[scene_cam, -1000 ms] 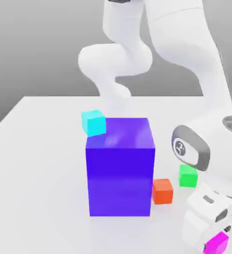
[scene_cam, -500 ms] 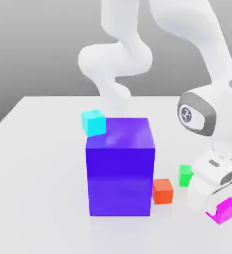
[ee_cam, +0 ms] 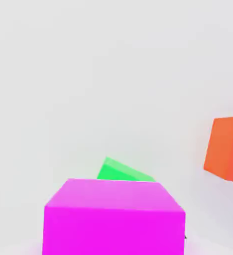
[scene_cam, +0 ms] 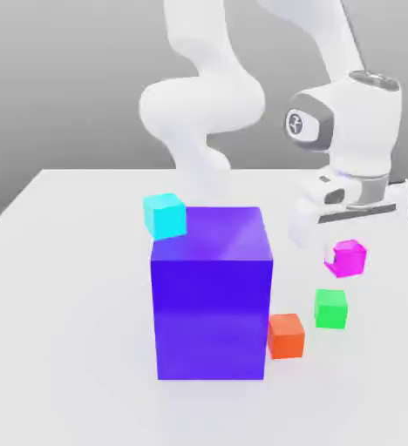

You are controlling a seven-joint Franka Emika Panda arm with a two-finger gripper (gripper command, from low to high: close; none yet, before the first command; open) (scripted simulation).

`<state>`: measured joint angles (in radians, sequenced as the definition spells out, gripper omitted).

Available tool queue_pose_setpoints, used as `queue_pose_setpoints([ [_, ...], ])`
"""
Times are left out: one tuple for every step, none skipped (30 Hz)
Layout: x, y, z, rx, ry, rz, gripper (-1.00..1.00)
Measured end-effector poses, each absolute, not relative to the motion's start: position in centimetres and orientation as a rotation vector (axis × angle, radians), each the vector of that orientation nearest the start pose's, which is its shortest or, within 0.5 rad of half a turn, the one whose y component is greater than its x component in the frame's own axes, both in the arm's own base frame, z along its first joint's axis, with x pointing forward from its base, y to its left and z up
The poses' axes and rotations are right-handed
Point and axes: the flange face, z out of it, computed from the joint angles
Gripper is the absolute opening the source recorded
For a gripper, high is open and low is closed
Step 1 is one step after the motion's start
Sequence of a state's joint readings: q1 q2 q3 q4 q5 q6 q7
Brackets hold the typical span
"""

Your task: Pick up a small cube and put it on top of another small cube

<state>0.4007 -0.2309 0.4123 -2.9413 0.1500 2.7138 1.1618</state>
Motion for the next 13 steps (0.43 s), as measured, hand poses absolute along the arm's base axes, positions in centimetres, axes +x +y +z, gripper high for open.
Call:
queue_pose_setpoints([
  [24.0,22.6,22.8,-3.076,0.784,-0.043,-1.0],
  [24.1,22.5,22.3,-3.083,0.788,-0.052,-1.0],
  [24.1,22.4,21.8,-3.089,0.79,-0.059,-1.0],
  [24.2,22.3,21.4,-3.093,0.792,-0.064,-1.0],
  [24.2,22.3,20.9,-3.096,0.792,-0.067,-1.0],
  [24.2,22.3,20.4,-3.098,0.792,-0.068,-1.0],
  [24.2,22.3,20.0,-3.098,0.791,-0.067,-1.0],
  [24.1,22.3,19.6,-3.097,0.789,-0.064,-1.0],
  [24.1,22.3,19.2,-3.093,0.789,-0.059,-1.0],
  [24.0,22.3,18.8,-3.089,0.787,-0.052,-1.0],
  [23.9,22.4,18.5,-3.082,0.785,-0.043,-1.0],
  [23.9,22.5,18.1,-3.074,0.783,-0.034,-1.0],
  [23.8,22.6,17.9,-3.063,0.781,-0.022,-1.0],
])
